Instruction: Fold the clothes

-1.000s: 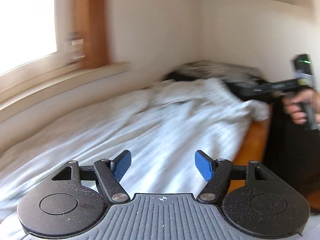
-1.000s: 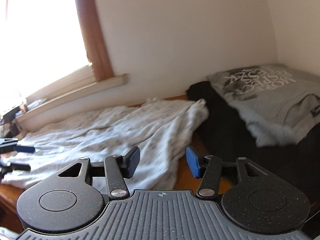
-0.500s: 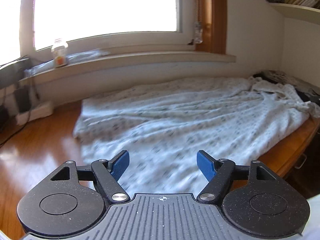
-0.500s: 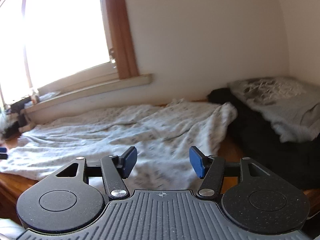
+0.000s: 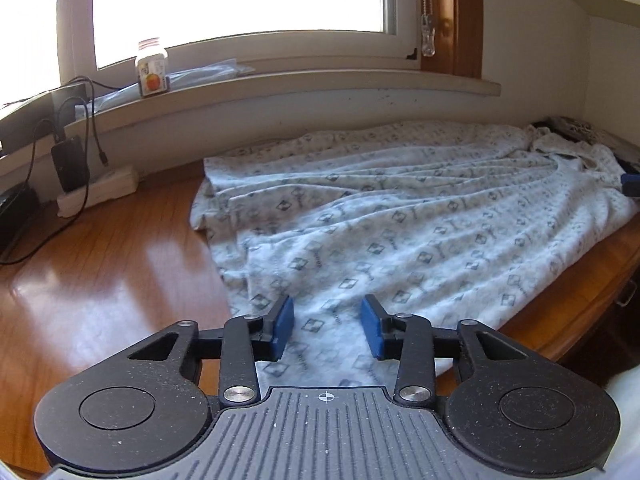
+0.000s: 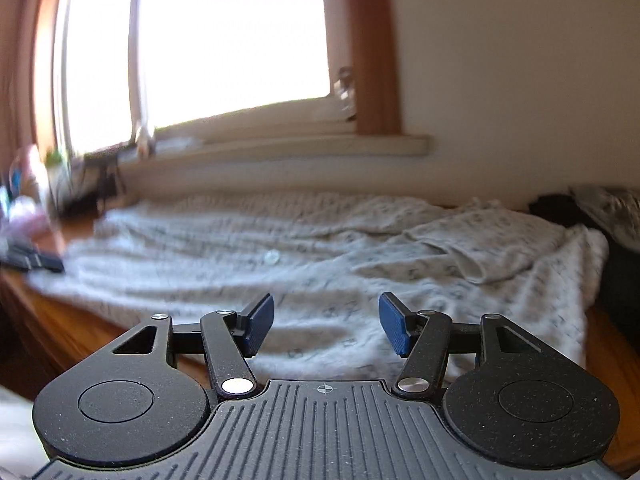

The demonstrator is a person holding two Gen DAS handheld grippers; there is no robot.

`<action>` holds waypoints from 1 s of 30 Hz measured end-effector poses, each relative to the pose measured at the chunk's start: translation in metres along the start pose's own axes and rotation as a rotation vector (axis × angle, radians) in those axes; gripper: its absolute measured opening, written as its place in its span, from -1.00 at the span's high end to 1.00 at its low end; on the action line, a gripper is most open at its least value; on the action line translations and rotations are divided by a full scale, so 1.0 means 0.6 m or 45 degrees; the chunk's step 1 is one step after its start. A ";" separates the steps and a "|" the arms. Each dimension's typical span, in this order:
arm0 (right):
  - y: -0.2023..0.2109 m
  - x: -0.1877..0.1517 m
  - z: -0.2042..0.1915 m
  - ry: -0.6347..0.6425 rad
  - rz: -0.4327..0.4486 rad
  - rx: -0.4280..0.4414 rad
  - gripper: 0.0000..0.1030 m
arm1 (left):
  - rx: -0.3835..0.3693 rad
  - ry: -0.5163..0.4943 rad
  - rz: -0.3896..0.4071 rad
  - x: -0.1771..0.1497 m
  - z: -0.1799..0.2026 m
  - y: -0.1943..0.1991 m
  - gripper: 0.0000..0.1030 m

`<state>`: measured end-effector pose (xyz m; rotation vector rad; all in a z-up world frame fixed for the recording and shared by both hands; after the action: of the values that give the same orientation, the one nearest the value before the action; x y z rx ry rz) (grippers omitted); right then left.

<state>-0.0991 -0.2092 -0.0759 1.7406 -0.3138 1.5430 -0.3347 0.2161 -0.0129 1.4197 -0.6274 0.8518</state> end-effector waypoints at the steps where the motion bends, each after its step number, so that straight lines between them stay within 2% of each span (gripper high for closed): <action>1: -0.003 -0.005 -0.004 0.027 -0.012 -0.003 -0.13 | 0.005 0.001 -0.008 -0.002 -0.008 0.005 0.24; 4: -0.005 -0.023 0.006 0.012 -0.063 0.016 -0.12 | 0.084 0.032 -0.013 -0.007 -0.039 0.017 0.22; 6: -0.004 -0.042 0.020 0.002 -0.118 0.029 -0.10 | 0.058 0.077 0.006 -0.010 -0.051 0.023 0.20; 8: 0.006 -0.053 0.026 0.027 -0.109 0.040 -0.10 | 0.067 0.077 0.007 -0.009 -0.047 0.024 0.20; 13: 0.026 -0.058 0.035 0.101 -0.167 0.047 -0.09 | 0.099 0.070 0.000 -0.004 -0.039 0.025 0.17; 16: 0.040 -0.052 0.057 0.083 -0.133 0.023 -0.06 | 0.133 0.000 -0.009 0.012 -0.021 0.017 0.10; 18: 0.057 -0.041 0.081 0.015 -0.079 -0.006 -0.06 | 0.076 -0.036 0.010 0.033 0.003 0.008 0.08; 19: 0.065 -0.035 0.094 -0.018 -0.056 -0.032 -0.06 | 0.039 -0.057 0.025 0.048 0.021 0.001 0.01; 20: 0.073 -0.029 0.107 -0.051 -0.033 -0.057 -0.06 | 0.002 -0.078 0.039 0.062 0.039 -0.006 -0.19; 21: 0.080 -0.026 0.119 -0.070 -0.023 -0.078 -0.06 | -0.038 -0.105 0.045 0.075 0.061 -0.018 -0.25; 25: 0.094 -0.033 0.151 -0.090 -0.026 -0.138 -0.07 | -0.211 -0.212 0.056 0.123 0.155 -0.067 -0.25; 30: 0.097 -0.044 0.171 -0.142 -0.038 -0.164 -0.09 | -0.329 -0.347 0.035 0.134 0.262 -0.114 -0.24</action>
<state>-0.0672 -0.3261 -0.0747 1.7256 -0.4317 1.3767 -0.2148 0.0746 0.0250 1.3017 -0.9313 0.5779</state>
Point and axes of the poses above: each gripper's, at about its wrist camera, not at the fingertips, and y roughly against the way its jaws point, z to its right, x to its top, the point moved 7 cm from there along -y, roughly the way its jaws point, and after that the axes turned 12 degrees about -x, right-handed, at the moved point
